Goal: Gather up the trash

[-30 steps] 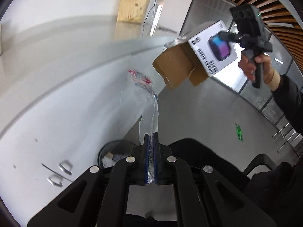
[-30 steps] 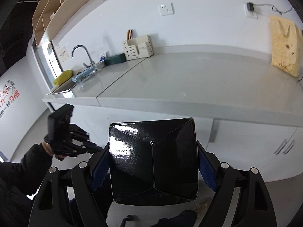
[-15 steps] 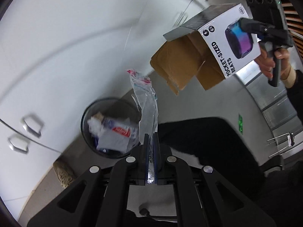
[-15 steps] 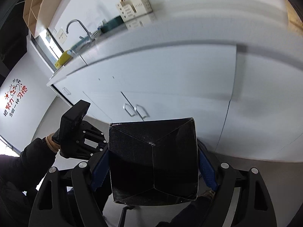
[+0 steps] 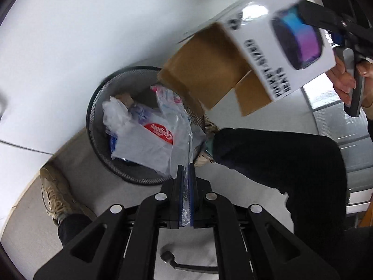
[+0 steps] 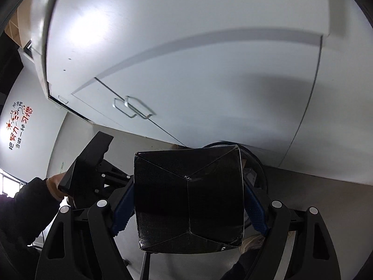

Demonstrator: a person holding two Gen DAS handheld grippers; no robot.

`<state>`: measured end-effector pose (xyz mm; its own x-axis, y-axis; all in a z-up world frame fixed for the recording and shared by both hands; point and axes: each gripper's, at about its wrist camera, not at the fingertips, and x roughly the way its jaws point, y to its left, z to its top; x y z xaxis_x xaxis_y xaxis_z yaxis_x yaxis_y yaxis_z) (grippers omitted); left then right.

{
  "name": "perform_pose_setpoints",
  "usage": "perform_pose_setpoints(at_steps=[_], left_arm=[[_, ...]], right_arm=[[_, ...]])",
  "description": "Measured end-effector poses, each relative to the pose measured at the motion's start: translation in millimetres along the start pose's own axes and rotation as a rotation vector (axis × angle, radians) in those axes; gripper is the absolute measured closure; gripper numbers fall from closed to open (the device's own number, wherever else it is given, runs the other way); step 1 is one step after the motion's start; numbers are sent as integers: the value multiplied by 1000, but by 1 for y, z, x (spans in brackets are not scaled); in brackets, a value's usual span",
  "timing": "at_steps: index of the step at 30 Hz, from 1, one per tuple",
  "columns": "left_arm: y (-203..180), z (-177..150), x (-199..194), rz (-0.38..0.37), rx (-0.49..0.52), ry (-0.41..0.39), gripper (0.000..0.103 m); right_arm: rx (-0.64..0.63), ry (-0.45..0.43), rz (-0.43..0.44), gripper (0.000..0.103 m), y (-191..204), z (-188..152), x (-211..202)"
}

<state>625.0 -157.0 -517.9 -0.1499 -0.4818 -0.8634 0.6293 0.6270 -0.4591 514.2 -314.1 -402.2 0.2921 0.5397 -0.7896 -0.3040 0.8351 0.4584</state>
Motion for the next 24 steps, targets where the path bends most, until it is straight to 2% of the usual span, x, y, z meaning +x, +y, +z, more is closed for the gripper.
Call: perform_pose_setpoints(at_steps=[3, 5, 7, 8, 9, 10, 11, 14, 17, 24], left_arm=[[2, 2, 13, -1, -8, 16, 98], [4, 4, 17, 26, -11, 22, 98], [6, 6, 21, 16, -26, 32, 96], [6, 7, 21, 22, -24, 27, 86], [6, 7, 21, 19, -31, 33, 72], [6, 7, 21, 0, -41, 45, 18], [5, 6, 22, 6, -38, 33, 10], [-1, 4, 15, -48, -42, -1, 4], [-8, 4, 10, -19, -34, -18, 4], [-27, 1, -8, 44, -24, -38, 4]], right_arm=[[18, 13, 11, 20, -11, 2, 19], [8, 34, -5, 20, -13, 3, 28], [-6, 51, -22, 19, -12, 4, 35], [-21, 60, -48, 19, -11, 3, 37], [-26, 62, -56, 18, -8, 6, 40], [-30, 61, -56, 16, -7, 5, 40], [-39, 60, -51, 9, -6, 4, 39], [-58, 54, -51, 3, -2, 0, 35], [-63, 68, -90, 3, 2, -3, 33], [-41, 54, -119, 3, 10, -11, 20]])
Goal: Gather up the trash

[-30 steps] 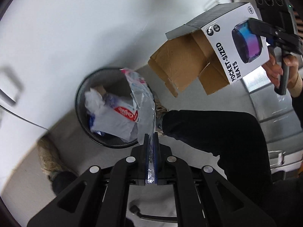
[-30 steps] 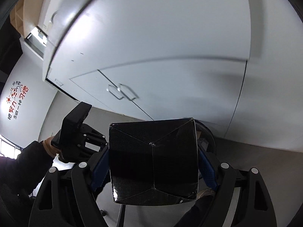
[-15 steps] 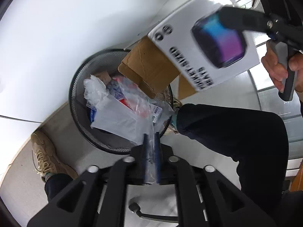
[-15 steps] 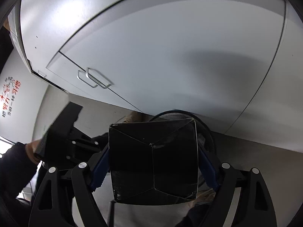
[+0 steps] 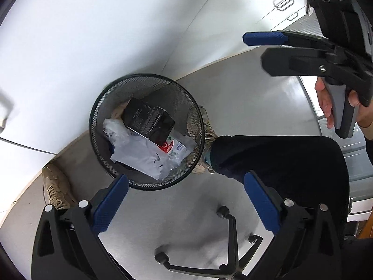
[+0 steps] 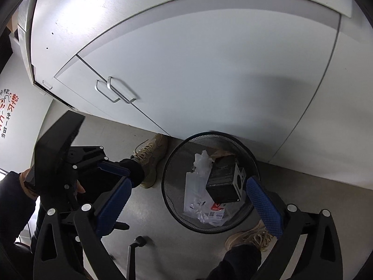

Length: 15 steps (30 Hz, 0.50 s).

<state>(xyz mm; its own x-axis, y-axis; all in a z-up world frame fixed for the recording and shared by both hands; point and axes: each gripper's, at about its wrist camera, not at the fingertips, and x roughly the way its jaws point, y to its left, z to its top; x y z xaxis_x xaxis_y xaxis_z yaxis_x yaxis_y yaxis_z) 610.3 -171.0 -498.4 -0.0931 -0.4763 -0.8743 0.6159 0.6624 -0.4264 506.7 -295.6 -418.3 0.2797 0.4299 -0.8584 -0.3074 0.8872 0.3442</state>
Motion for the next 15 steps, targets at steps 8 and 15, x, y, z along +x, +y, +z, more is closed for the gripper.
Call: perform_pose_setpoints(at_steps=[8, 15], left_arm=[[-12, -1, -10, 82, -25, -19, 4], [-15, -6, -4, 246, -67, -49, 4]], right_arm=[[11, -20, -46, 3, 11, -5, -7], [143, -62, -122, 3, 2, -18, 0]])
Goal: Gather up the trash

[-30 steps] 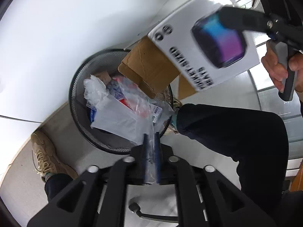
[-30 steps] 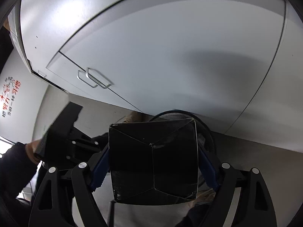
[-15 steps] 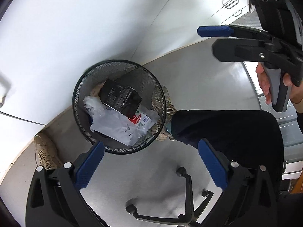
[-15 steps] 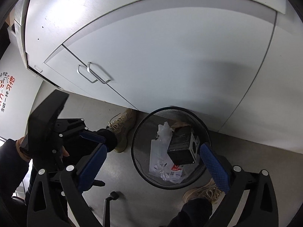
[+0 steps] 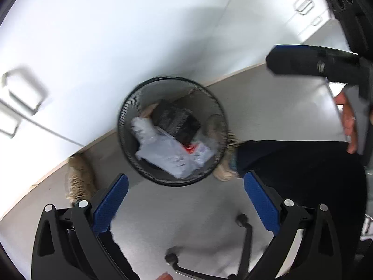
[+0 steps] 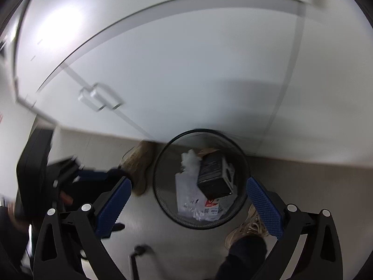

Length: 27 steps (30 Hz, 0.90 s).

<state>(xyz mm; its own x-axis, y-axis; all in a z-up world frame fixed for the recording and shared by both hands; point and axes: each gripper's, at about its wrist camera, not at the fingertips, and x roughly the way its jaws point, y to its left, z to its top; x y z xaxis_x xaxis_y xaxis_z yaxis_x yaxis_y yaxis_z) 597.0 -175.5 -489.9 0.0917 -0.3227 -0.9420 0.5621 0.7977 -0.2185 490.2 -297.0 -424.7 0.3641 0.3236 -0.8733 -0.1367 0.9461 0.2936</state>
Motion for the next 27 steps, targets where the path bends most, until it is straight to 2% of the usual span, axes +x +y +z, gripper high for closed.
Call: perform_pose_setpoints(at_steps=[2, 5, 8, 10, 11, 13, 16, 19, 23, 27], left_arm=[[0, -3, 5, 60, -20, -1, 4], [3, -8, 8, 94, -57, -32, 4], [4, -12, 9, 131, -78, -61, 4], [1, -12, 12, 168, -63, -64, 4], [1, -12, 13, 178, -59, -61, 4], [2, -11, 16, 184, -71, -68, 4], [5, -9, 21, 200, -87, -73, 4], [2, -7, 24, 227, -76, -85, 4], [1, -8, 27, 237, -74, -89, 4], [-1, -7, 30, 253, -72, -96, 4]], right_arm=[[64, -21, 0, 3, -8, -5, 4], [131, -52, -10, 3, -15, -15, 11], [140, -78, -29, 3, -14, -26, 21], [140, -58, -20, 3, -13, -29, 30], [114, -51, -48, 3, -11, -27, 33], [73, -68, -74, 3, -8, -25, 33], [103, -64, -55, 3, -13, -26, 38], [59, -44, -112, 3, -12, -28, 45], [67, -52, -87, 3, -13, -28, 45], [63, -64, -98, 3, -14, -28, 44]])
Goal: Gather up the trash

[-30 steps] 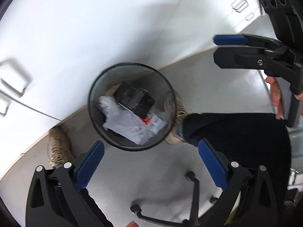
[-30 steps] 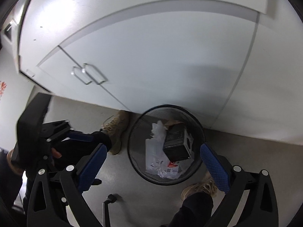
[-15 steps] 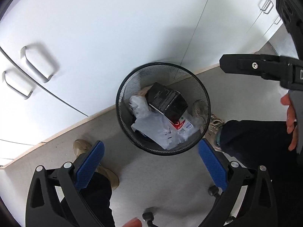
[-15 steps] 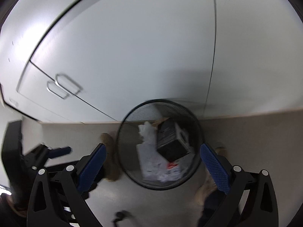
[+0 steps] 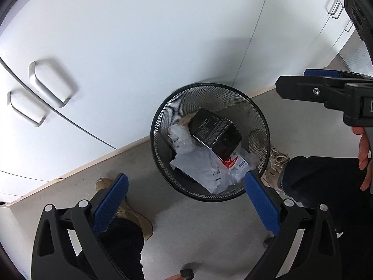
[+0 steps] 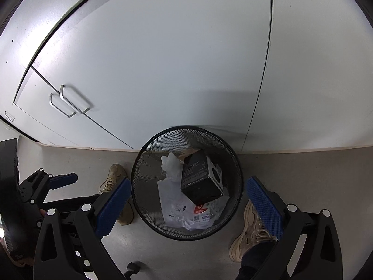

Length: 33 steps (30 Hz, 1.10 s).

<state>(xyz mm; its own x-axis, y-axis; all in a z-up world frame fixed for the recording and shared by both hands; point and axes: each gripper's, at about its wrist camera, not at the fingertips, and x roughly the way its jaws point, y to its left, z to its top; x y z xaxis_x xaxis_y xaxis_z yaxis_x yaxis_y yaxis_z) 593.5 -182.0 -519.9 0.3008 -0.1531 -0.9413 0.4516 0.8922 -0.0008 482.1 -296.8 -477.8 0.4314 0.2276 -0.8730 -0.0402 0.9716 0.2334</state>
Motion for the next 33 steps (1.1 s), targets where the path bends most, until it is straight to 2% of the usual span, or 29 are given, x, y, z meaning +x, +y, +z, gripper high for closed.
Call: perform_pose_setpoints(at_steps=[25, 33], left_arm=[[-3, 0, 6, 27, -13, 14, 4], [0, -1, 2, 40, -16, -17, 4]], right_arm=[[-17, 31, -12, 3, 5, -5, 8], [-20, 34, -15, 3, 7, -5, 9]])
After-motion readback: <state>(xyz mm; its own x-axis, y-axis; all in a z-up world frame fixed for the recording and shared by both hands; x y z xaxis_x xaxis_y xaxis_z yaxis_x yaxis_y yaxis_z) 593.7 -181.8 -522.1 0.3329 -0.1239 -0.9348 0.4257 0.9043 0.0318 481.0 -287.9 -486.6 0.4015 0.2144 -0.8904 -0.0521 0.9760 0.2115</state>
